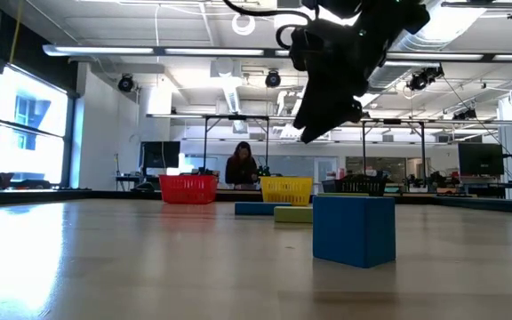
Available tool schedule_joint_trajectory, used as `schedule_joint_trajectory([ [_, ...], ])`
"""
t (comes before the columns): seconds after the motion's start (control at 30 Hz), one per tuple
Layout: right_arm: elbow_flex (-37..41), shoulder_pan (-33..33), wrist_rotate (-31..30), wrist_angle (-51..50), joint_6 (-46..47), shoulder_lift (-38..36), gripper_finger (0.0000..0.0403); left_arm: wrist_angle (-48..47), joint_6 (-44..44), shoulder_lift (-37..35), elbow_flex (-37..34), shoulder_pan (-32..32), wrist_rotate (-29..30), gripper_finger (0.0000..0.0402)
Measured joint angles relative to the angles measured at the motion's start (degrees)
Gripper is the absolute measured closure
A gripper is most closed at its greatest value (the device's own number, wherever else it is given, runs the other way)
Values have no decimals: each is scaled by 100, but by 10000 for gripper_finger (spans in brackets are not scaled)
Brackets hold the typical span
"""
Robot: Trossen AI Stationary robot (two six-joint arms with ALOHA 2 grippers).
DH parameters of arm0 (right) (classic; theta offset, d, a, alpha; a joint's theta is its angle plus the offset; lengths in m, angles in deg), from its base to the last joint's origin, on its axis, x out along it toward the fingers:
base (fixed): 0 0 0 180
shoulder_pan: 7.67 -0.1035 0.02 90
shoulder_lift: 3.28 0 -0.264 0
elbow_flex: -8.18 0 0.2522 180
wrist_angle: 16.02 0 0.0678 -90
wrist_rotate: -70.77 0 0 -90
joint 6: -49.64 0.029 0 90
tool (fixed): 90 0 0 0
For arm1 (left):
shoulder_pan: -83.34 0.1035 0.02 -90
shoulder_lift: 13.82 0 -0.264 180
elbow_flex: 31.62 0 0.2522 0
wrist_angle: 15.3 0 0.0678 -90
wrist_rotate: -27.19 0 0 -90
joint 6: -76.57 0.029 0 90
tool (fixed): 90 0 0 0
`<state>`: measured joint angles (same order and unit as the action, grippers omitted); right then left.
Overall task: Sort & place blocks by color
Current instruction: Put the green block into the red bin
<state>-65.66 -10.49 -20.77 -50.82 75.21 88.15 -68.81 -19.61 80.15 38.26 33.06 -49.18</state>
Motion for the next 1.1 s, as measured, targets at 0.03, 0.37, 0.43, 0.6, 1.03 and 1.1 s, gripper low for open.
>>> schedule_joint_trajectory([
  [0.03,0,-19,31,-66,12,0,213,-37,141,-53,0,67,128,296],
  [0.37,2,-598,38,-238,180,0,213,-155,2202,-623,0,1286,1123,294],
  [0.43,2,-734,27,-239,156,0,213,-148,2639,-719,0,1611,1158,294],
  [0.6,2,-1027,26,-228,148,0,213,-119,3701,-908,0,2407,1169,291],
  [1.03,2,-1295,-917,-166,-234,0,213,150,6091,-1183,0,4568,1454,292],
  [1.1,2,-1295,-1127,-137,-372,0,213,243,6364,-1183,0,4914,1505,292],
])
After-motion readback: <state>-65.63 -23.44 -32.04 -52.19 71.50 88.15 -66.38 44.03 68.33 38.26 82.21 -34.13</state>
